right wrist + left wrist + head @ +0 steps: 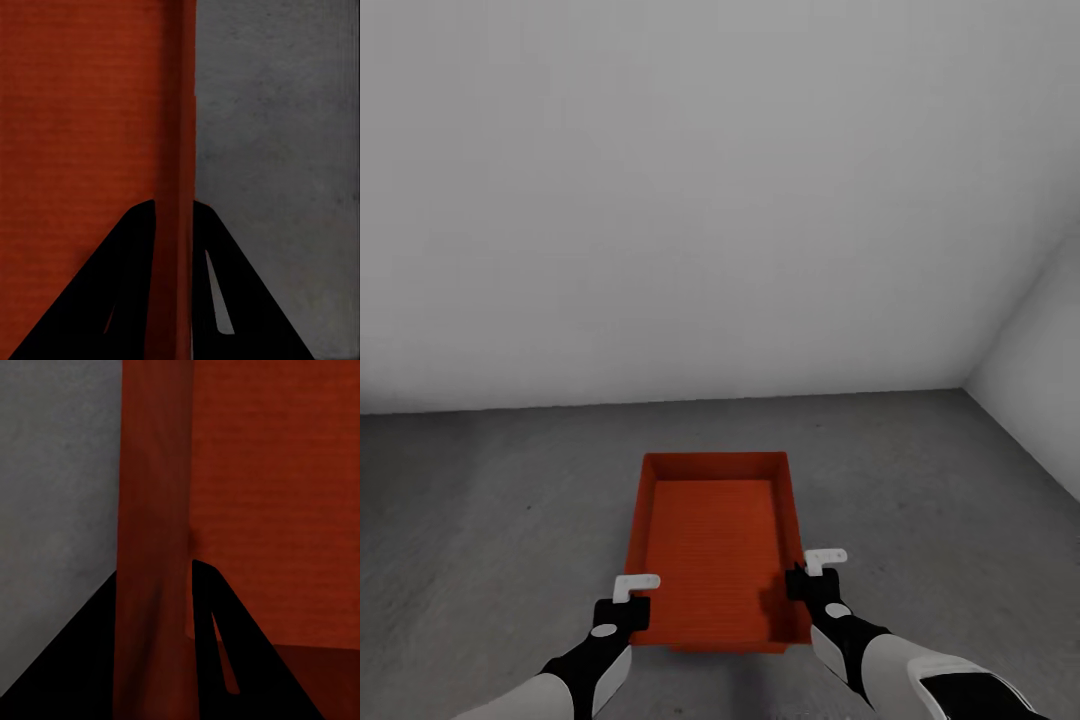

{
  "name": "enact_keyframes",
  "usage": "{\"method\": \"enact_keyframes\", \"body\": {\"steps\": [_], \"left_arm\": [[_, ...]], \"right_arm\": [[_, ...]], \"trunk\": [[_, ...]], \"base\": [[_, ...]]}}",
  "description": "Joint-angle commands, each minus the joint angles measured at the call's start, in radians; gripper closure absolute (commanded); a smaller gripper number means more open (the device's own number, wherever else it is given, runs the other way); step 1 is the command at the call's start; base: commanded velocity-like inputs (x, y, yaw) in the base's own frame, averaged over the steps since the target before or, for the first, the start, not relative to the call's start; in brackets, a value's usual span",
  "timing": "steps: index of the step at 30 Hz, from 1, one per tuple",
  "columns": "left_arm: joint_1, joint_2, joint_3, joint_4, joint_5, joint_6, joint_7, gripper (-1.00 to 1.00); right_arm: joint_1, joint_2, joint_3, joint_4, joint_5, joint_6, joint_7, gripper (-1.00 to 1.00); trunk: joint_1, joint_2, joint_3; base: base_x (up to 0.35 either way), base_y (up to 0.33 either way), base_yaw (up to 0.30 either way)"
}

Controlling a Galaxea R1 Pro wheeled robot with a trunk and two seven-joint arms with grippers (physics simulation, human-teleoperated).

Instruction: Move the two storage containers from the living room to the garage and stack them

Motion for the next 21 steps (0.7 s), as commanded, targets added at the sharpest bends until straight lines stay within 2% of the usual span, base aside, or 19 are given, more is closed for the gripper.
{"method": "enact_keyframes", "body": {"steps": [1,4,21], "left_arm": [[0.000,0.016,0.036,0.004,0.020,-0.005,0.013,1.00],[0.000,0.016,0.036,0.004,0.020,-0.005,0.013,1.00],[0.000,0.016,0.036,0.004,0.020,-0.004,0.013,1.00]], "right_arm": [[-0.002,0.000,-0.041,-0.001,-0.010,-0.017,-0.019,1.00],[-0.002,0.000,-0.041,-0.001,-0.010,-0.017,-0.019,1.00],[-0.002,0.000,-0.041,-0.001,-0.010,-0.016,-0.019,1.00]], "trunk": [[0.000,-0.001,-0.001],[0.000,-0.001,-0.001],[0.000,-0.001,-0.001]], "base": [[0.000,0.000,-0.274],[0.000,0.000,-0.163],[0.000,0.000,-0.003]]}}
